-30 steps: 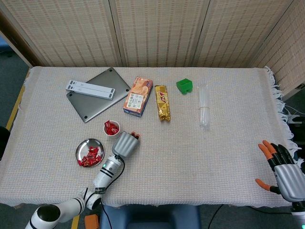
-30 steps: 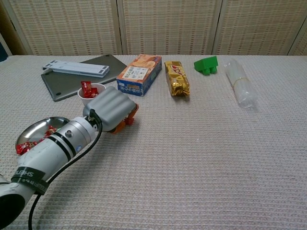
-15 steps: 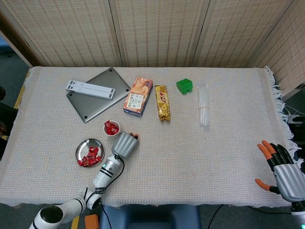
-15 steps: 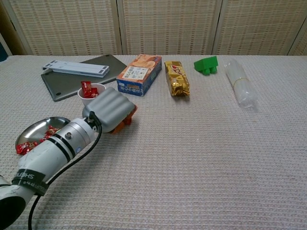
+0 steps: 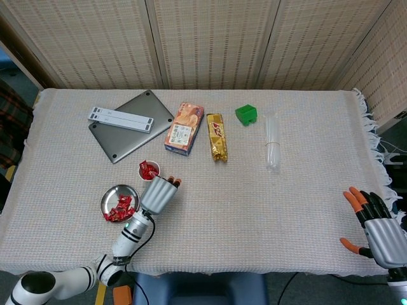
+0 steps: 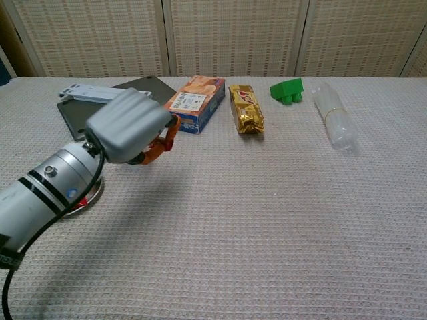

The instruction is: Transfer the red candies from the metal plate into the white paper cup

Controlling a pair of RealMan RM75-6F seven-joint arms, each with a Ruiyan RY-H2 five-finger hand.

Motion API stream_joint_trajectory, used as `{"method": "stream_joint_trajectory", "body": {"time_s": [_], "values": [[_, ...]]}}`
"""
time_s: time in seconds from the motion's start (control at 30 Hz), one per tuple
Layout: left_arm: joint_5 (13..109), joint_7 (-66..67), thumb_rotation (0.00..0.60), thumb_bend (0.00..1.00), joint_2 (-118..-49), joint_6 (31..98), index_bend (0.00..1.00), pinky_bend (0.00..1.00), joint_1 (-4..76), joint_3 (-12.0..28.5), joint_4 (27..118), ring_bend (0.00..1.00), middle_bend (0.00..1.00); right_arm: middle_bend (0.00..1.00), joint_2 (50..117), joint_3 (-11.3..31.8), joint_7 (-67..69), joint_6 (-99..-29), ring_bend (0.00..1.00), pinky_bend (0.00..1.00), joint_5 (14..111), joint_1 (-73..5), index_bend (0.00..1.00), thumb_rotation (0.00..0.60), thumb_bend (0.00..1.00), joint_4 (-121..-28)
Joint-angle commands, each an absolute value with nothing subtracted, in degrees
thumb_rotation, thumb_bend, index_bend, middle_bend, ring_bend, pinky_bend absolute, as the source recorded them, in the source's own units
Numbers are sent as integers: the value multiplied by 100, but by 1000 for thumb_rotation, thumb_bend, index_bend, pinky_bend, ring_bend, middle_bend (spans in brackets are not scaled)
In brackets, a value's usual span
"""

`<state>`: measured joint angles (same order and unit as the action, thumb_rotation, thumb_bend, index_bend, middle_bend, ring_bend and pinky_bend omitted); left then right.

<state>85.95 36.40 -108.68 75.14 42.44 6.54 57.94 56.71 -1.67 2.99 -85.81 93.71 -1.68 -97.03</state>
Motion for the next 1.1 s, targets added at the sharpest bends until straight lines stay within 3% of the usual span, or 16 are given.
{"method": "stream_joint_trajectory", "body": {"time_s": [0.03, 0.2, 0.5, 0.87, 1.1], "values": [[8346, 3960, 600, 437, -10209, 7645, 593, 1000, 4148, 1078, 6500, 965, 656, 0, 5677, -165, 284, -8576, 0, 0, 9371, -172, 0, 600, 65, -9710], [7964, 4040, 600, 436, -10006, 7354, 587, 1000, 4137, 1267, 6493, 965, 654, 0, 5702, -155, 226, -8540, 0, 0, 9344, -189, 0, 600, 64, -9717], [7914, 3941, 600, 436, -10227, 7051, 552, 1000, 4164, 1063, 6107, 957, 628, 0, 5719, -136, 168, -8527, 0, 0, 9291, -192, 0, 600, 64, -9736], [7947, 3845, 600, 412, -10355, 6980, 235, 1000, 4214, 1027, 6093, 941, 458, 0, 5704, -134, 208, -8572, 0, 0, 9293, -171, 0, 600, 64, -9731], [8082, 3657, 600, 411, -10193, 7267, 200, 1000, 4075, 988, 6488, 932, 428, 0, 5699, -135, 246, -8588, 0, 0, 9305, -167, 0, 600, 64, -9713]]}}
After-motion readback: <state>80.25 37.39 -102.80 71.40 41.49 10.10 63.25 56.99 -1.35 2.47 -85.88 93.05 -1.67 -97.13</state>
